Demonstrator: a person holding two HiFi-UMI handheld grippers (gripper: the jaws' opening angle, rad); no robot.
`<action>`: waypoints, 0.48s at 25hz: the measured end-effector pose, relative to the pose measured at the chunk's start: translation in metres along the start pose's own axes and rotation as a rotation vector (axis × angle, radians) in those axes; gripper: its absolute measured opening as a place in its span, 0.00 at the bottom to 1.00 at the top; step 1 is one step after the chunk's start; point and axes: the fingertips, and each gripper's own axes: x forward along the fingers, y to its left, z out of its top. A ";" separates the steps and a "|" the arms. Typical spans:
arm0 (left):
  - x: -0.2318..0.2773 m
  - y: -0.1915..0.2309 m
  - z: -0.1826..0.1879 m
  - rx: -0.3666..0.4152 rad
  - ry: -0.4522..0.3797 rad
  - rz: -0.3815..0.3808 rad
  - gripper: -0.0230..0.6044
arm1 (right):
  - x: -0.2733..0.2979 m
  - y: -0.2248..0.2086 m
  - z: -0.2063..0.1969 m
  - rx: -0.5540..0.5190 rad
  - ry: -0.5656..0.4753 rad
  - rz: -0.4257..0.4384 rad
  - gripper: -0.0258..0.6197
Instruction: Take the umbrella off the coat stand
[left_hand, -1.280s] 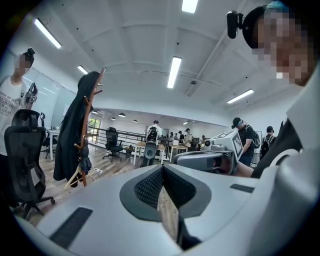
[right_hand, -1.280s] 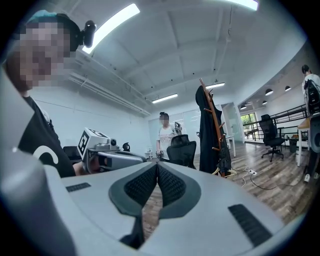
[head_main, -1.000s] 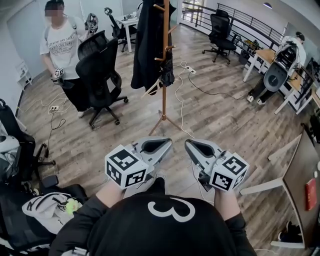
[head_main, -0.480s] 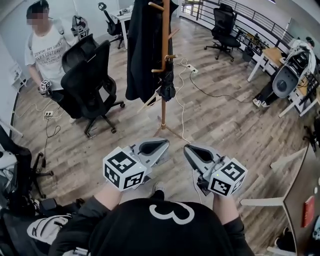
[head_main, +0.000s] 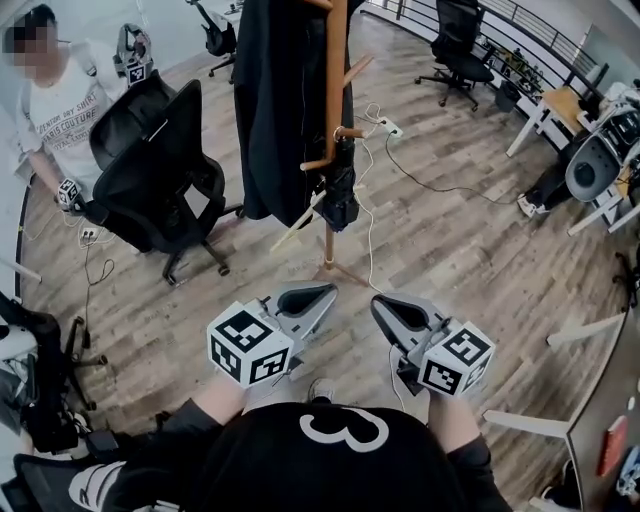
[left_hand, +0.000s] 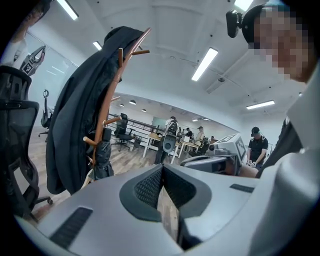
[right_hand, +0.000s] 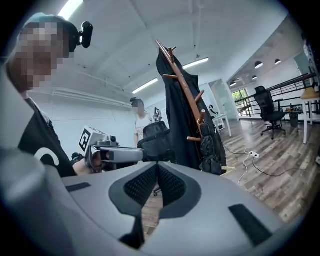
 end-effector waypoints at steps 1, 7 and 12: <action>0.003 0.006 0.003 0.001 -0.002 -0.002 0.06 | 0.005 -0.005 0.004 -0.004 -0.001 -0.004 0.08; 0.019 0.024 0.021 0.024 -0.013 -0.007 0.06 | 0.017 -0.023 0.023 -0.019 -0.031 -0.009 0.08; 0.035 0.035 0.027 0.020 -0.011 0.009 0.06 | 0.026 -0.040 0.034 -0.029 -0.034 0.008 0.08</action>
